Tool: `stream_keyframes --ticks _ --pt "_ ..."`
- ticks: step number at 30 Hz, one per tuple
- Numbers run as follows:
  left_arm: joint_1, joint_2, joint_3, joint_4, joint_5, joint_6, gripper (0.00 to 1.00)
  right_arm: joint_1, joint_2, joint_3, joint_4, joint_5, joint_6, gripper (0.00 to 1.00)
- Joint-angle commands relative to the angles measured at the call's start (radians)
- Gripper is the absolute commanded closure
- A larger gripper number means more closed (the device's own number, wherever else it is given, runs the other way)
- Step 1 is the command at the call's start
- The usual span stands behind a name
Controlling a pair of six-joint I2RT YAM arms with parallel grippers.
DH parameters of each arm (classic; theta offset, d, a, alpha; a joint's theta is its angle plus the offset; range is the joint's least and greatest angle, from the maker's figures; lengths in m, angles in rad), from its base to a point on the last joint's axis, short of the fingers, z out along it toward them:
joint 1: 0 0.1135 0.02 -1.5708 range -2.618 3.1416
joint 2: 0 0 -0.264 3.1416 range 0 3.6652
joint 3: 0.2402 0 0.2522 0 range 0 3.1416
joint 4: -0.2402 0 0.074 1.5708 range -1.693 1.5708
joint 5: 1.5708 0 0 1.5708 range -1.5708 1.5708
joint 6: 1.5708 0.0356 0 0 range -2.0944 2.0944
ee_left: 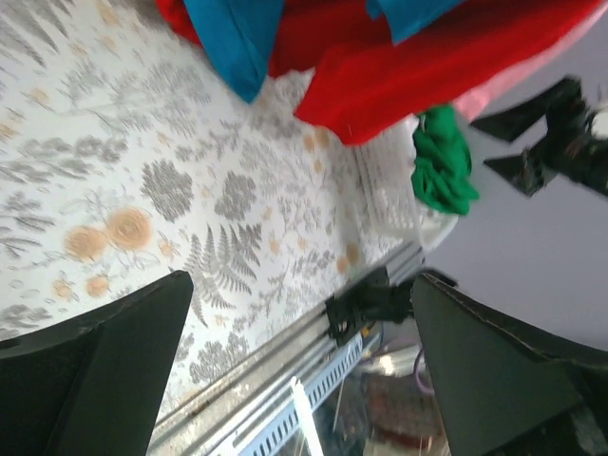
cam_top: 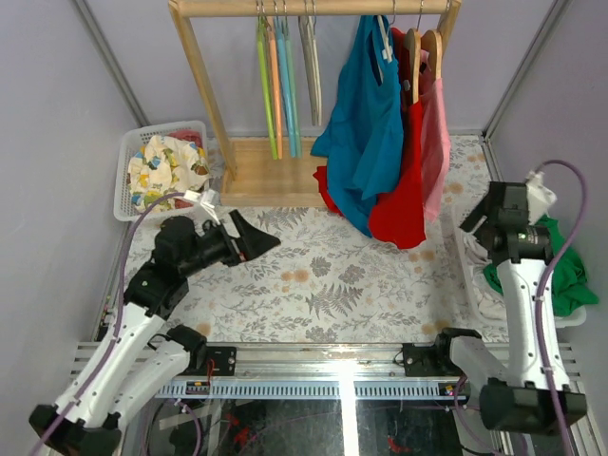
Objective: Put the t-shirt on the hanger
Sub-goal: Pick up the T-shirt and place it in the bin.
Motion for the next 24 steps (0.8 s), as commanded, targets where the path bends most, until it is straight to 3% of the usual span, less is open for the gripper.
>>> stream_keyframes --ticks 1,4,8,24 --pt "-0.193 0.046 -0.001 0.059 -0.169 0.006 0.0 -0.289 0.043 -0.01 0.076 -0.078 -0.057 0.08" --pt "-0.249 0.03 -0.019 0.051 -0.209 0.004 0.0 -0.39 0.091 -0.009 0.076 -0.048 -0.069 0.11" --pt "-0.25 0.021 -0.007 0.006 -0.221 0.022 0.0 -0.421 0.109 -0.039 0.1 -0.038 -0.034 0.16" --pt "-0.25 0.01 0.019 -0.042 -0.25 0.029 0.0 -0.441 0.135 -0.221 0.209 -0.16 0.026 0.37"
